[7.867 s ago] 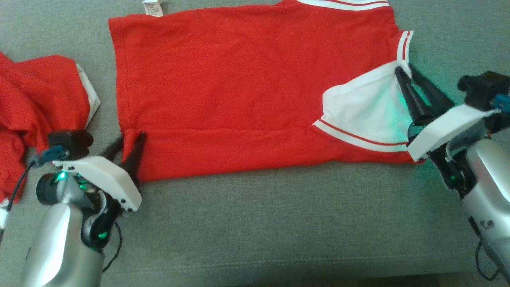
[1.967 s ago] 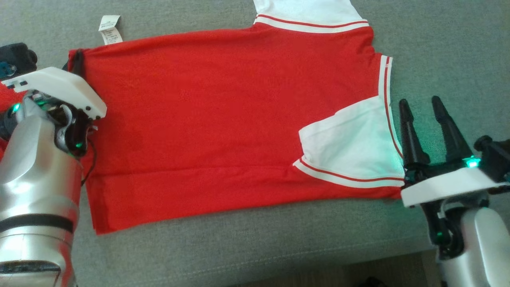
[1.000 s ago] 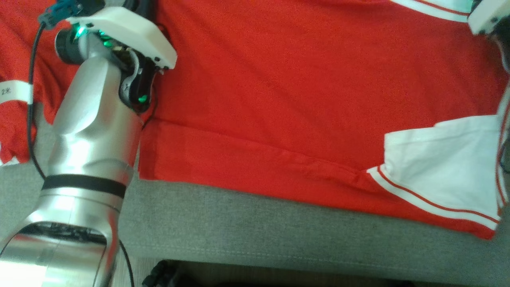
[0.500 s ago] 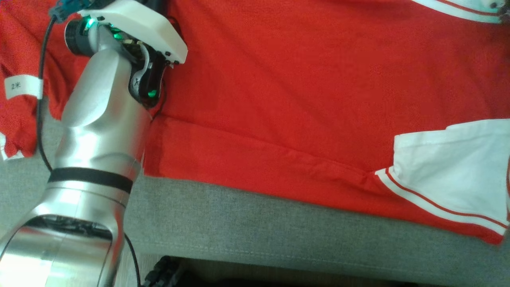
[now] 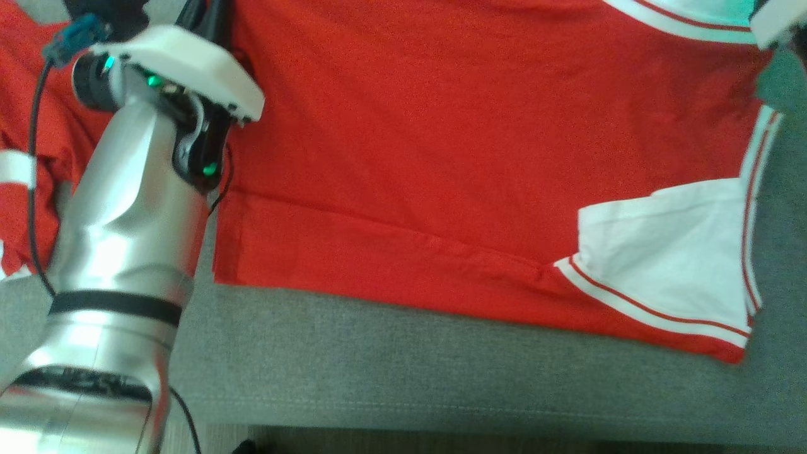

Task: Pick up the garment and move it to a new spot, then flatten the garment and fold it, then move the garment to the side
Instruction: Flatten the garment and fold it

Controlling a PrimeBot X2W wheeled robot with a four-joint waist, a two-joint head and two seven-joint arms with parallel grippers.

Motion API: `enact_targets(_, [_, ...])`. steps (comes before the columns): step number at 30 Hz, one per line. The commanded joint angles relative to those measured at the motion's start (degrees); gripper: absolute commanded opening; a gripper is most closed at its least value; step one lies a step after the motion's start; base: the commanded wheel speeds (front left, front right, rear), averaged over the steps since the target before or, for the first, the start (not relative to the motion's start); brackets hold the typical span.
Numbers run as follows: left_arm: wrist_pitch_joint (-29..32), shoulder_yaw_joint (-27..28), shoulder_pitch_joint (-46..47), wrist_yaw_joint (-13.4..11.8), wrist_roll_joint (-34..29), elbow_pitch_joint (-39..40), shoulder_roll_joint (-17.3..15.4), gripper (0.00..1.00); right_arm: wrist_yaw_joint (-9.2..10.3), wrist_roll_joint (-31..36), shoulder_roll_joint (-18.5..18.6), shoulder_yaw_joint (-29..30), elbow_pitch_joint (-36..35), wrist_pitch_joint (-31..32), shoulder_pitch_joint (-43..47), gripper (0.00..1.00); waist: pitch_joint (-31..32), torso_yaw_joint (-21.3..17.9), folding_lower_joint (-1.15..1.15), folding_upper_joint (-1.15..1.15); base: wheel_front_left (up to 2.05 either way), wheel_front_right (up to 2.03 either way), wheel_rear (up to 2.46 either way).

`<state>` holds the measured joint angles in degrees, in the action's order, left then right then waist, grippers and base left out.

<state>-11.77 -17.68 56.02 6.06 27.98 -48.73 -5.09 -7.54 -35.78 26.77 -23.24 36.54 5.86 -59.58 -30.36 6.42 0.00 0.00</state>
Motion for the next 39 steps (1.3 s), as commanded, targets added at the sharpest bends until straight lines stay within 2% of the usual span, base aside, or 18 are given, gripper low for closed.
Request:
enact_targets(1, [-0.6, 1.5, -0.6, -0.3, 0.2, 2.7, -3.2, 0.0, 0.05, -0.6, 1.2, -0.2, -3.4, -0.9, 1.9, 0.0, 1.6, -1.3, 0.0, 0.0, 0.0, 0.0, 0.0])
enact_targets(5, [0.7, 2.1, -4.2, -1.0, 1.0, 7.2, -4.7, 0.0, 0.05, -1.5, 2.6, 0.4, -9.6, -2.0, 6.6, 0.0, 3.7, -2.4, 0.0, 0.0, 0.0, 0.0, 0.0])
enact_targets(10, [3.6, 1.8, -11.3, -3.1, 0.9, 16.3, -7.2, 0.0, 0.05, -2.3, 3.1, 2.5, -17.7, -2.2, 15.1, 0.0, 6.7, -3.6, 0.0, 0.0, 0.0, 0.0, 0.0])
enact_targets(16, [6.5, 2.7, -21.5, -5.1, 2.7, 27.6, -9.3, 0.0, 0.05, -3.6, 2.3, 6.2, -26.4, -2.9, 27.6, 0.0, 9.3, -4.4, 0.0, 0.0, 0.0, 0.0, 0.0])
enact_targets(21, [9.6, 3.5, -30.1, -6.9, 4.8, 34.4, -10.5, 0.0, 0.05, -3.7, -0.3, 9.6, -31.6, -1.5, 38.9, 0.0, 10.4, -5.1, 0.0, 0.0, 0.0, 0.0, 0.0])
enact_targets(26, [11.3, 4.9, -35.6, -7.5, 8.0, 37.4, -10.6, 0.0, 0.05, -4.1, -3.9, 11.3, -34.1, -0.1, 47.2, 0.0, 10.8, -5.7, 0.0, 0.0, 0.0, 0.0, 0.0])
enact_targets(31, [12.3, 6.2, -38.2, -7.5, 10.7, 37.3, -10.8, 0.0, 0.05, -3.8, -6.8, 12.0, -34.4, -0.2, 51.3, 0.0, 10.7, -6.3, 0.0, 0.0, 0.0, 0.0, 0.0])
enact_targets(36, [12.6, 6.7, -39.3, -7.7, 11.8, 36.2, -10.7, 0.0, 0.05, -1.8, -7.7, 12.4, -33.2, -0.3, 53.2, 0.0, 10.4, -6.6, 0.0, 0.0, 0.0, 0.0, 0.0])
enact_targets(37, [12.7, 6.7, -39.4, -7.8, 11.8, 35.7, -10.7, 0.08, 0.05, -1.0, -8.0, 12.5, -32.7, -0.4, 53.6, 0.0, 10.4, -6.6, 0.0, 0.0, 0.0, 0.0, 0.0])
enact_targets(38, [12.7, 6.8, -39.6, -7.8, 12.1, 35.1, -10.5, 0.49, 0.05, -0.4, -8.4, 12.7, -32.3, -0.4, 54.0, 0.09, 10.4, -6.6, 0.0, 0.0, 0.0, 0.0, 0.0])
enact_targets(39, [12.6, 6.8, -39.8, -8.0, 12.3, 34.6, -10.3, 0.88, 0.05, 0.4, -8.7, 12.8, -31.9, -0.6, 54.4, 0.45, 10.5, -6.7, 0.0, 0.0, 0.0, 0.0, 0.0])
